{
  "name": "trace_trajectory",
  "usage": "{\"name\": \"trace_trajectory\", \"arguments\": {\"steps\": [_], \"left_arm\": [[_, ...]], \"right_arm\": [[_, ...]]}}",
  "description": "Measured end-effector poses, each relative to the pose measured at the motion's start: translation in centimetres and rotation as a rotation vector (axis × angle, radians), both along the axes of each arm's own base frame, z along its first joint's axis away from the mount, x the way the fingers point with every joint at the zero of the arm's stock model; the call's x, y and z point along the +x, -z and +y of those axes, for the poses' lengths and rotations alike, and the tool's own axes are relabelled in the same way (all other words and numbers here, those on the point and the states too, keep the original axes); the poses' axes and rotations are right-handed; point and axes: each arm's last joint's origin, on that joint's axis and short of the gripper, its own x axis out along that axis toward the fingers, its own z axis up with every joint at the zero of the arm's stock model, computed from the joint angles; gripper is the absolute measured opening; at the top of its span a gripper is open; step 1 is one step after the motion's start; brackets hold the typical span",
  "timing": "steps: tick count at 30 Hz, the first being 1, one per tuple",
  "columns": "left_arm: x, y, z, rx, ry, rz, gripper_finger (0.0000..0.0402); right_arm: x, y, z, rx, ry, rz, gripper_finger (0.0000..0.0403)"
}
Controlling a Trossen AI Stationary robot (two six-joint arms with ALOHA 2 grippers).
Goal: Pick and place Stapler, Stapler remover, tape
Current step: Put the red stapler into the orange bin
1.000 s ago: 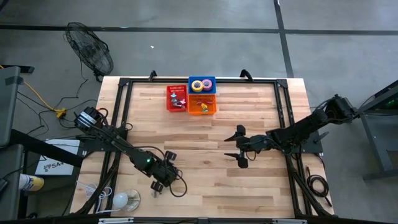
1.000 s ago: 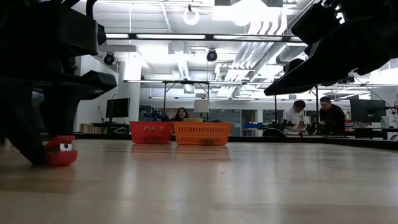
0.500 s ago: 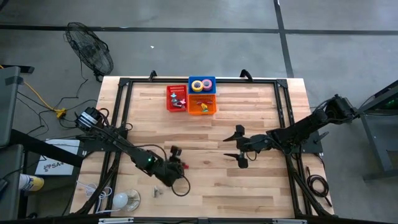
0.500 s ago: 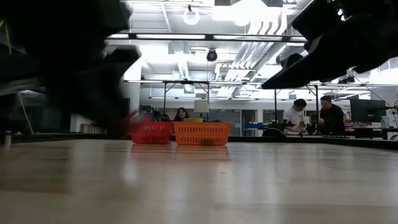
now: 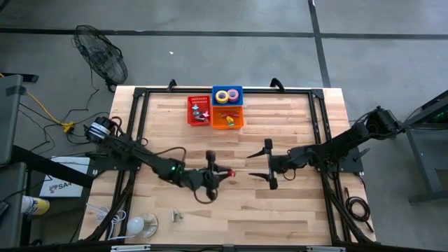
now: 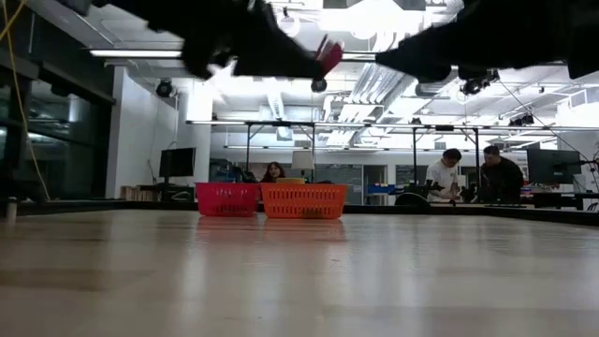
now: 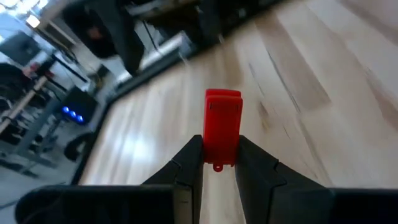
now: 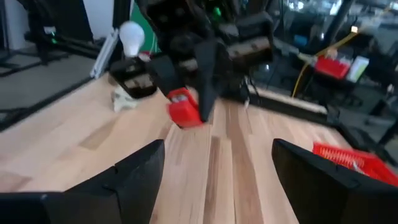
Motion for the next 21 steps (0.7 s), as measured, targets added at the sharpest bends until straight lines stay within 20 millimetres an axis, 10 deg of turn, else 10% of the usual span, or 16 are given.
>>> {"name": "trace_trajectory", "arguments": {"steps": [21], "left_arm": [[2.1,-3.3,3.4,-0.191,0.102,-0.331,0.0065]], "right_arm": [[1.8,-4.3,0.4,-0.067,-0.065,-0.202,0.0288]]}}
